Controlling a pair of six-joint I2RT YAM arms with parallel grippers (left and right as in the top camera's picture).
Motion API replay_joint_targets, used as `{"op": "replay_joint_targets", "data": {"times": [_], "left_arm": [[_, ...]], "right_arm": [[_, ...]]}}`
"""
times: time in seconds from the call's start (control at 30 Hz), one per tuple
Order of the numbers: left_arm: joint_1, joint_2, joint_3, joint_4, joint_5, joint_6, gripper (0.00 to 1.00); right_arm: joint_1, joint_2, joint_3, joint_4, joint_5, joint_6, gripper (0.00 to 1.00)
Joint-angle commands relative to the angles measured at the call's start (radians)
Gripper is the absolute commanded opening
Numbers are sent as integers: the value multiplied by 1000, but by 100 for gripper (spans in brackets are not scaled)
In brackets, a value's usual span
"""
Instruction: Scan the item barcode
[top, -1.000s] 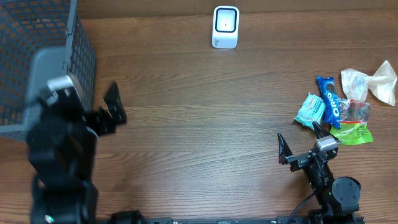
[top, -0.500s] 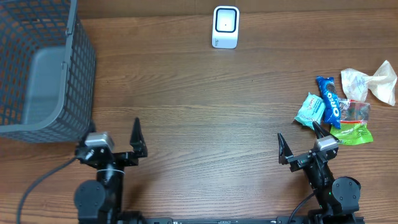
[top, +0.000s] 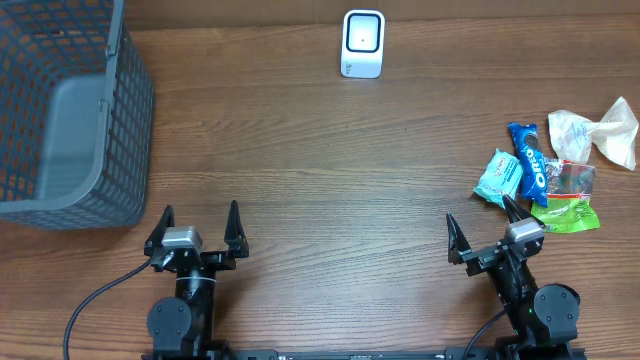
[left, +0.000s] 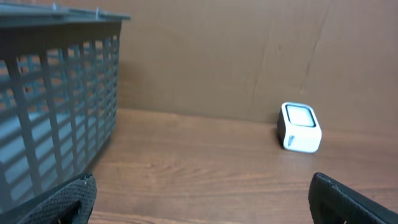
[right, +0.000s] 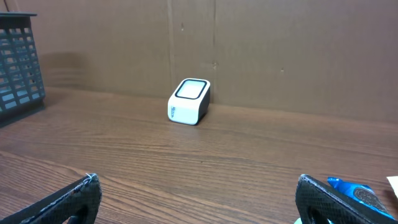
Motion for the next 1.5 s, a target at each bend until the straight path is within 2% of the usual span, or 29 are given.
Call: {"op": "replay_joint_targets", "data": {"times": [0.0,0.2,1.47], "left_arm": [[-7,-13,-54,19,8,33,100],[-7,-13,-79,-23,8,82,100],[-6,-13,-79,-22,8,81,100]], "right_arm": [[5,-12,-10,6,13,1,100],[5,-12,-10,6,13,1,100],[5,-12,-10,6,13,1,100]]}}
